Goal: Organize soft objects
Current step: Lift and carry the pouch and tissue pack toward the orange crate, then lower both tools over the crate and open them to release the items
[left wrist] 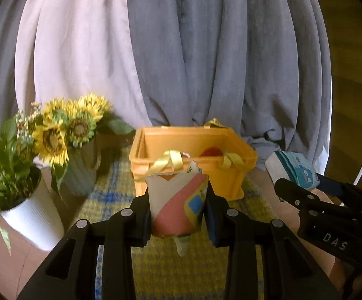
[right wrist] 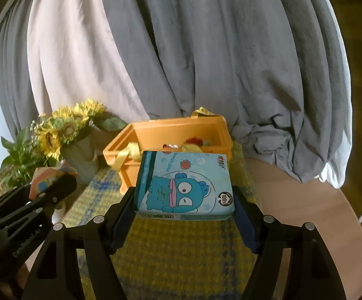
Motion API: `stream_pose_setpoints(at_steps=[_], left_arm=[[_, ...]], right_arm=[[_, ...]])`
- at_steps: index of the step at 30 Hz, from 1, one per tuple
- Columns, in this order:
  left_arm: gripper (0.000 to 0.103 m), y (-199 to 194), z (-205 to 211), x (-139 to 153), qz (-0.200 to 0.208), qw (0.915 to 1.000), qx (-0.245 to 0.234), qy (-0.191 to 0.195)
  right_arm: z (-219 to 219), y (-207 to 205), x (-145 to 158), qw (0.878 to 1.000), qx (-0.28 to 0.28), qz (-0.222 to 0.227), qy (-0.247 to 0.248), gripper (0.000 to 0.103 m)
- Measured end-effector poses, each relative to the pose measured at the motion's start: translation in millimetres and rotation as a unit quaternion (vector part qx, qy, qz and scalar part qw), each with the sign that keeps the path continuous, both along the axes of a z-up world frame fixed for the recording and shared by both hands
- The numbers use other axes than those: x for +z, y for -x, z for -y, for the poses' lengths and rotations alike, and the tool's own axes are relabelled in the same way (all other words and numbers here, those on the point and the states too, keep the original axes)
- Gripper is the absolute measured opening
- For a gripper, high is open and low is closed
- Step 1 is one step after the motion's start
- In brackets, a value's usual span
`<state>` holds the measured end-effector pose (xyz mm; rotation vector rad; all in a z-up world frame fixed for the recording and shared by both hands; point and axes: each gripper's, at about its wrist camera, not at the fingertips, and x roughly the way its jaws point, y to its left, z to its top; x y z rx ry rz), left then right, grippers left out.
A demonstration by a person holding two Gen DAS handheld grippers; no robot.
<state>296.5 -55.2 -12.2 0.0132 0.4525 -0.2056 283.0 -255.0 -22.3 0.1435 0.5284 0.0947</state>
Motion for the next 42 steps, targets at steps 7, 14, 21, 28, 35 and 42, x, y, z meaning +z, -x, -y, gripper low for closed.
stream_pose_setpoints(at_steps=[7, 14, 21, 28, 35, 42], left_arm=[[0.034, -32.4, -1.7, 15.1, 0.017, 0.9998, -0.011, 0.005], [0.034, -60.1, -0.9, 25.9, 0.036, 0.9991, -0.020, -0.004], [0.034, -90.4, -0.2, 37.4, 0.052, 0.9984, -0.019, -0.012], [0.034, -124.1, 1.4, 46.2, 0.058, 0.9981, -0.017, -0.016], [0.034, -156.5, 7.6, 47.6, 0.048, 0.9983, -0.027, -0.020], [0.034, -195.9, 15.4, 34.0, 0.015, 0.9989, -0.029, -0.032]], right_arm=[[-4.2, -27.0, 14.0, 1.000, 0.000, 0.025, 0.005, 0.073], [-7.1, -57.3, 26.6, 0.999, -0.004, 0.046, 0.013, 0.073], [-12.4, -87.1, 34.4, 0.998, -0.002, 0.058, 0.019, 0.073], [-11.1, -117.8, 43.1, 0.997, -0.003, 0.068, 0.020, 0.073], [-5.0, -158.2, 44.5, 0.998, -0.002, 0.052, 0.020, 0.073], [-2.2, -200.1, 32.2, 1.000, 0.001, 0.012, 0.024, 0.073]])
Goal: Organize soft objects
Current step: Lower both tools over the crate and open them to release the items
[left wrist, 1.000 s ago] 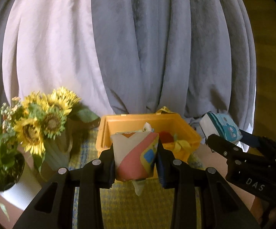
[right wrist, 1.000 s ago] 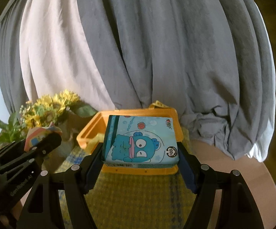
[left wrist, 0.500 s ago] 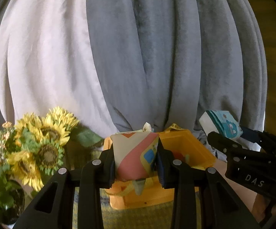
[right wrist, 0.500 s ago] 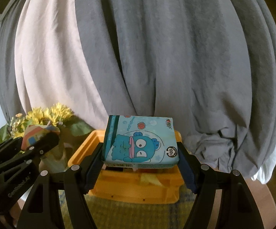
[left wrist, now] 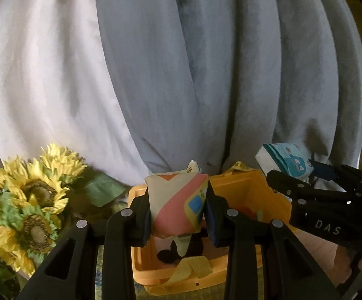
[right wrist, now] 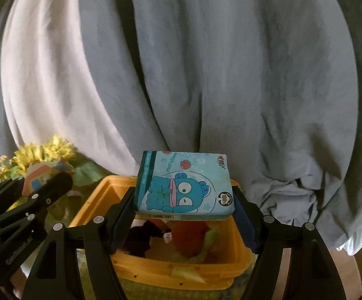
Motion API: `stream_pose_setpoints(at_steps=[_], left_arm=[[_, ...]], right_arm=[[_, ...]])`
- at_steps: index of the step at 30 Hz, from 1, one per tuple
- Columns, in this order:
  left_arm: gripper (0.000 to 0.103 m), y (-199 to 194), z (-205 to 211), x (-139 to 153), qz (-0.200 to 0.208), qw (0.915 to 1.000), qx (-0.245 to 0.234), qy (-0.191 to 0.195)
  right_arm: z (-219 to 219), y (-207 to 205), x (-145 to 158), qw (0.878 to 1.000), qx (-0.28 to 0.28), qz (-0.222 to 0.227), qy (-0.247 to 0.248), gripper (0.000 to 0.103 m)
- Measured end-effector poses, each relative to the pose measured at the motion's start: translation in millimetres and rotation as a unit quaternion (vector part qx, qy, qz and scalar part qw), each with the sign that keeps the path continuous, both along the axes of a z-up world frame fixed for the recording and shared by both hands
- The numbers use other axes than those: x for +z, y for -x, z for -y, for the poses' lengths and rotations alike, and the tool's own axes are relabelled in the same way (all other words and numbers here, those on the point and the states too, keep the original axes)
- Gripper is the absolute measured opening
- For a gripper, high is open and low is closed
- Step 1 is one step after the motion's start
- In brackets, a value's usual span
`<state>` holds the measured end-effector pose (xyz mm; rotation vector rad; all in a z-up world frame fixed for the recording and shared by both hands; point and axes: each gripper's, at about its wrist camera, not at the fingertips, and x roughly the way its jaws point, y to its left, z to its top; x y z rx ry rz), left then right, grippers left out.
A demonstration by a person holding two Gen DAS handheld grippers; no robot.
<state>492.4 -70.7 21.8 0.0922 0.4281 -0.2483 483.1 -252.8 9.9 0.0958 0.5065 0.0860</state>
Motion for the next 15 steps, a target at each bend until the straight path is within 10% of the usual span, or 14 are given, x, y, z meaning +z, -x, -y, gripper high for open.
stream_pose_setpoints(at_steps=[15], left_arm=[[0.034, -69.8, 10.8, -58.7, -0.124, 0.9920, -0.014, -0.018]], right_arm=[[-6.8, -69.8, -45.7, 0.995, 0.026, -0.092, 0.026, 0.073]])
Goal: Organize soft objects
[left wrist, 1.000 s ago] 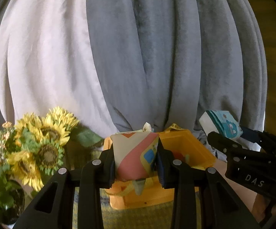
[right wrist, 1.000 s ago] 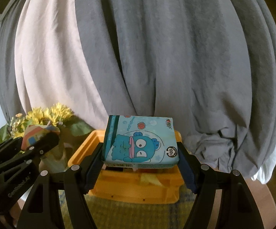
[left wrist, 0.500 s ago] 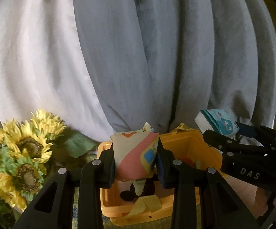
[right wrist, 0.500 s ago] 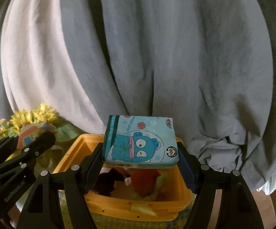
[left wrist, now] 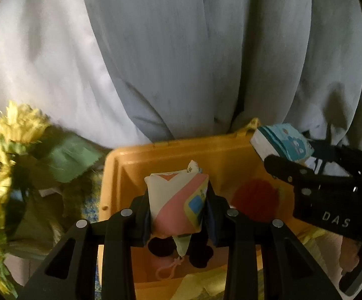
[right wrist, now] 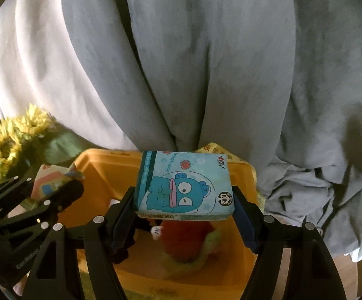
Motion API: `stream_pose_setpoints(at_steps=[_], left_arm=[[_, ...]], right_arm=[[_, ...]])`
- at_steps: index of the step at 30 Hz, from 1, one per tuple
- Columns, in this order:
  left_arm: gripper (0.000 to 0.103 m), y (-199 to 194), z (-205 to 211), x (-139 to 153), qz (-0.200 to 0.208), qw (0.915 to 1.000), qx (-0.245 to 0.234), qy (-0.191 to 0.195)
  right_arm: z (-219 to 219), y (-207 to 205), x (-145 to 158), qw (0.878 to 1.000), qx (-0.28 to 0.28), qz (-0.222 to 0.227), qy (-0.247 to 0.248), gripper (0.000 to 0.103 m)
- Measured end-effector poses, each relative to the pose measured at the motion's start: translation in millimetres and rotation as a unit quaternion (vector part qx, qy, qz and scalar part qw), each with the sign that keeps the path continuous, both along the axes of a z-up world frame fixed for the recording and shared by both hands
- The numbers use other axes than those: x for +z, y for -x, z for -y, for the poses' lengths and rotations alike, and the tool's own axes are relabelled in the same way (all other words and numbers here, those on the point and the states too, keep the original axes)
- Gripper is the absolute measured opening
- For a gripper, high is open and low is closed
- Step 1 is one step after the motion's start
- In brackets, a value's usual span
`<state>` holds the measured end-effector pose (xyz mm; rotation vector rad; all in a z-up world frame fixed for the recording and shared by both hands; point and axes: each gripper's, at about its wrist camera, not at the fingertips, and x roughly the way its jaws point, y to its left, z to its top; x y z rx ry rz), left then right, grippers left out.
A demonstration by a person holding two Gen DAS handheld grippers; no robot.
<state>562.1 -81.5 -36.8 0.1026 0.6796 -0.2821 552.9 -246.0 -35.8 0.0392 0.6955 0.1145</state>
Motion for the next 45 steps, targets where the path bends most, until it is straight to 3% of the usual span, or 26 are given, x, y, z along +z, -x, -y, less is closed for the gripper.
stream_pose_setpoints(at_steps=[8, 13, 17, 26, 36, 45], left_arm=[[0.039, -14.1, 4.9, -19.1, -0.036, 0.9993, -0.008, -0.002], [0.057, -13.5, 5.4, -22.5, -0.037, 0.9993, -0.011, -0.001], [0.064, -7.0, 3.0, -17.7, -0.028, 0.9996, 0.005, -0.006], [0.078, 42.1, -6.9, 12.9, 0.036, 0.9979, 0.048, -0.023], [0.096, 135.8, -20.1, 57.0, 0.140, 0.9841, 0.102, -0.040], [0.103, 207.1, -28.7, 73.7, 0.186, 0.9753, 0.114, -0.033]], right_arm=[[3.5, -20.3, -26.4, 0.999, 0.006, -0.046, 0.008, 0.073], [7.0, -23.0, -34.5, 0.998, 0.002, -0.059, 0.004, 0.075], [11.4, -15.8, -32.0, 0.999, -0.013, -0.052, 0.006, 0.077], [11.1, 34.5, -2.7, 0.998, -0.046, 0.006, 0.031, 0.078], [4.5, 128.7, 42.8, 0.993, -0.081, 0.085, 0.033, 0.093], [1.0, 202.7, 59.4, 0.990, -0.090, 0.108, 0.004, 0.094]])
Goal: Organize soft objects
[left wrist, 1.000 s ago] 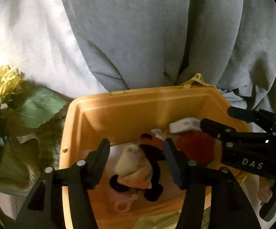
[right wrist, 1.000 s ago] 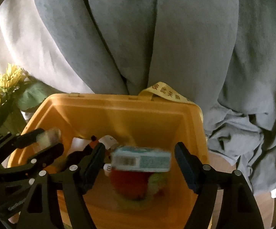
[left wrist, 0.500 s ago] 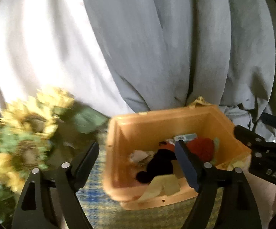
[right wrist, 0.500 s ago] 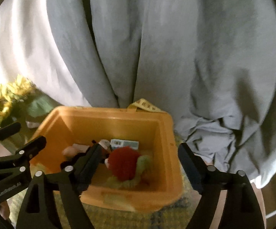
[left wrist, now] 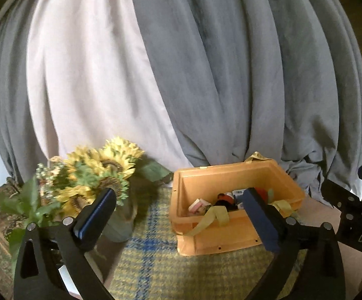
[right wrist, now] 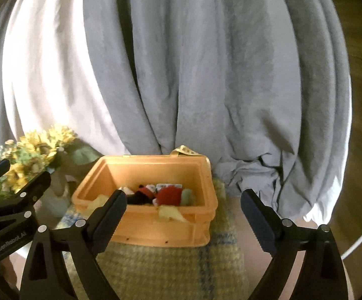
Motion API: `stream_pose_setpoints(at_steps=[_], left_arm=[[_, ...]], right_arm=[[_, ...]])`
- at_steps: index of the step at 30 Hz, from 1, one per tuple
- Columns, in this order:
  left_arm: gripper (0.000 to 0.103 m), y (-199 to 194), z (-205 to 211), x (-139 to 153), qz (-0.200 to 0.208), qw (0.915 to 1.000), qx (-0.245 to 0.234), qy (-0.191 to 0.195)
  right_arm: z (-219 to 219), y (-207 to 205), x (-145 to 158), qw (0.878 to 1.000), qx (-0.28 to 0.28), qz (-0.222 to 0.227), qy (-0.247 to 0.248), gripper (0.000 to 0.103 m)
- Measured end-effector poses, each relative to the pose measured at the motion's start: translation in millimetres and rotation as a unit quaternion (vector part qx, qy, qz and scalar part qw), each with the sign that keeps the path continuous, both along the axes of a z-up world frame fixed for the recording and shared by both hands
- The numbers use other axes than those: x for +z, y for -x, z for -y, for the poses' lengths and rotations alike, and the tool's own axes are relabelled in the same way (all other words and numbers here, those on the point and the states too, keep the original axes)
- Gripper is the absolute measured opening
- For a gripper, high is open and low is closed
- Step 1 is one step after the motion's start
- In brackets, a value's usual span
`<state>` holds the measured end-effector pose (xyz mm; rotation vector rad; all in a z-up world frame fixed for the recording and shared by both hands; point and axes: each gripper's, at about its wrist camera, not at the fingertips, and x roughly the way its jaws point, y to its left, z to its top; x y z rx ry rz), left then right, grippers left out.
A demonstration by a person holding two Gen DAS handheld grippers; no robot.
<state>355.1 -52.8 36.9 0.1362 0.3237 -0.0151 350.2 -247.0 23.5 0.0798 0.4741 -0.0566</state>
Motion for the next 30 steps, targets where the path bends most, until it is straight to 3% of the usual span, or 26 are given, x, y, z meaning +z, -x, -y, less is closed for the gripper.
stream_pose_setpoints(at_steps=[13, 19, 30], left_arm=[[0.103, 75.2, -8.4, -0.9, 0.016, 0.9997, -0.015, 0.008], [0.103, 114.6, -3.1, 0.5, 0.023, 0.9995, -0.018, 0.013], [0.103, 192.0, 8.0, 1.6, 0.020, 0.9991, -0.015, 0.034]], right_arm=[[-6.1, 77.9, 4.6, 0.999, -0.028, 0.024, -0.001, 0.097], [-6.0, 116.9, 10.8, 0.998, -0.026, 0.048, 0.019, 0.099], [9.1, 192.3, 18.1, 0.998, -0.011, 0.061, 0.009, 0.101]])
